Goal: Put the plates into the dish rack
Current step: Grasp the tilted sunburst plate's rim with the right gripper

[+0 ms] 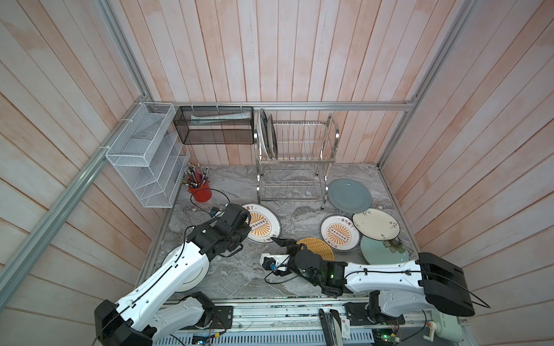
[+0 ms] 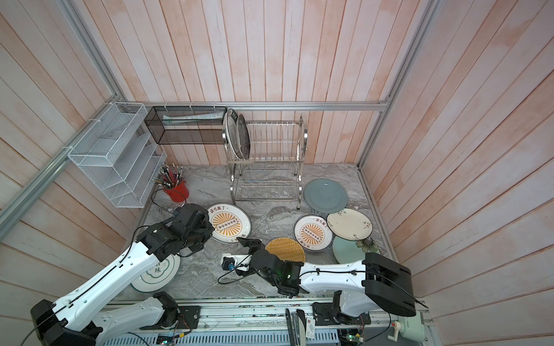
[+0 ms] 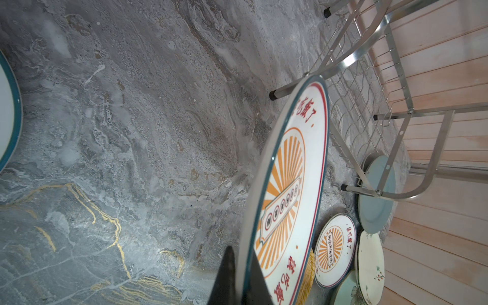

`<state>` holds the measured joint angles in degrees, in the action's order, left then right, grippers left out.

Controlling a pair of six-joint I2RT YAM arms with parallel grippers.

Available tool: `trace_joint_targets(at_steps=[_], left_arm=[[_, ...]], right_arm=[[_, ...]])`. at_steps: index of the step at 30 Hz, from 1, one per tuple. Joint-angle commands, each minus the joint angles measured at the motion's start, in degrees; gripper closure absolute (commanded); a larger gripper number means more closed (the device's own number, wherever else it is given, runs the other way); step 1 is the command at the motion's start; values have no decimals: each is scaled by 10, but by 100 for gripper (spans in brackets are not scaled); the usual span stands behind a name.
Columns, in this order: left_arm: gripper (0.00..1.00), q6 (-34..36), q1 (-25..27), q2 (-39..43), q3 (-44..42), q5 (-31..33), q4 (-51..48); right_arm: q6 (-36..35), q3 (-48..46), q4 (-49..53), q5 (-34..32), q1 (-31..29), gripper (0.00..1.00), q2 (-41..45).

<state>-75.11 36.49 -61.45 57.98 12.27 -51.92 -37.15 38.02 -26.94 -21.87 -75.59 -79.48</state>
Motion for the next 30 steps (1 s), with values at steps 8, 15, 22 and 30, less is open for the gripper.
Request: trace_joint_targets(at_steps=[8,15,22,30], left_arm=[[100,-21,13,33,20,13,-5],[100,-19,18,32,19,7,2],[100,-16,19,32,14,0,16],[100,-11,20,32,14,-1,21]], right_arm=[[17,54,15,4,7,50,-55],[38,74,26,19,15,67,-68],[42,86,30,22,16,72,-84],[49,96,32,30,22,78,-97]])
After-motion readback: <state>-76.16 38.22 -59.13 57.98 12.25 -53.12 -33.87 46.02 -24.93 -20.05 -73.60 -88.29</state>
